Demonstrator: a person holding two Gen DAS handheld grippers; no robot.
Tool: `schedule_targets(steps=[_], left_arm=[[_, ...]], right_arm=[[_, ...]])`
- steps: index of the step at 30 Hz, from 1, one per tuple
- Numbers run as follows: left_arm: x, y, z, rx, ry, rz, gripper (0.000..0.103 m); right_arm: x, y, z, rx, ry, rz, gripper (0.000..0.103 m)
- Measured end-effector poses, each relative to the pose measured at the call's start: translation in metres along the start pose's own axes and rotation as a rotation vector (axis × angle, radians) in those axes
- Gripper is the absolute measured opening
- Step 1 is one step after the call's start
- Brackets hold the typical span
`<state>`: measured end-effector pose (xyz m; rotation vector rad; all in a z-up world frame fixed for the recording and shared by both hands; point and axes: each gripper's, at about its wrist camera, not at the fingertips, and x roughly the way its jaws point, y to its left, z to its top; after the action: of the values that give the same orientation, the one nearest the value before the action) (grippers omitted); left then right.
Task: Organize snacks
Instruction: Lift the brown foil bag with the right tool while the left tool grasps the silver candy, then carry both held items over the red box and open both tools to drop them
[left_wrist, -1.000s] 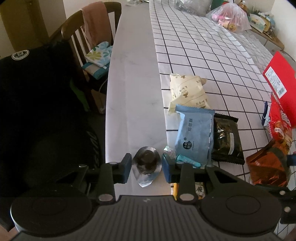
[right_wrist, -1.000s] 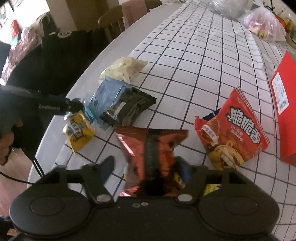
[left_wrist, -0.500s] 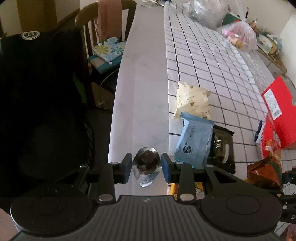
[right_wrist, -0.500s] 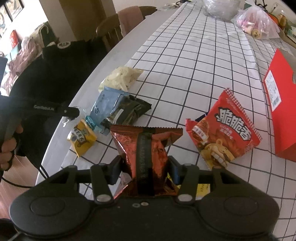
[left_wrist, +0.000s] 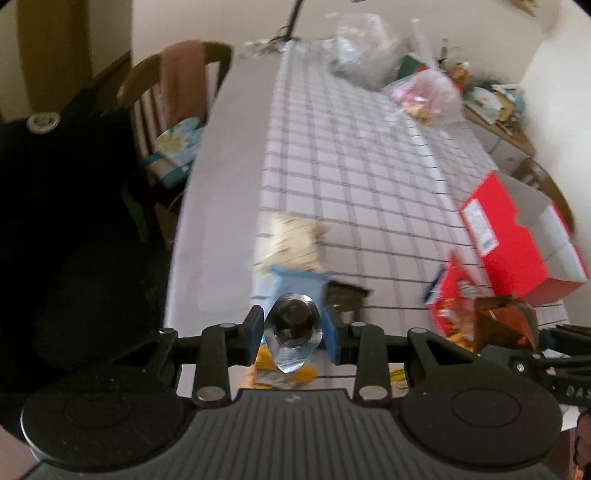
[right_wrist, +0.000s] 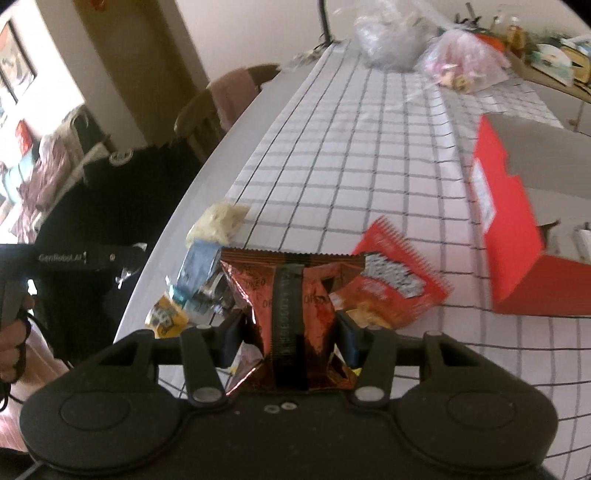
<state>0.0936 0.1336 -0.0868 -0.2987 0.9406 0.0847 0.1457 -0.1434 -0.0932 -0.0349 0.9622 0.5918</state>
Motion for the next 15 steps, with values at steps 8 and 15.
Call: schedule_targets(steps=[8,15], left_arm=[[-0.009,-0.08,0.015,0.086,-0.034,-0.049,0.033],[-0.007,-0.164,0.024,0.167,-0.06,-0.087,0.033]], right_arm=[[-0.04,-0.051,0.011,0.038,-0.078,-0.024,0.051],[-0.069,-0.109,0.021,0.052,-0.123,-0.056,0.051]])
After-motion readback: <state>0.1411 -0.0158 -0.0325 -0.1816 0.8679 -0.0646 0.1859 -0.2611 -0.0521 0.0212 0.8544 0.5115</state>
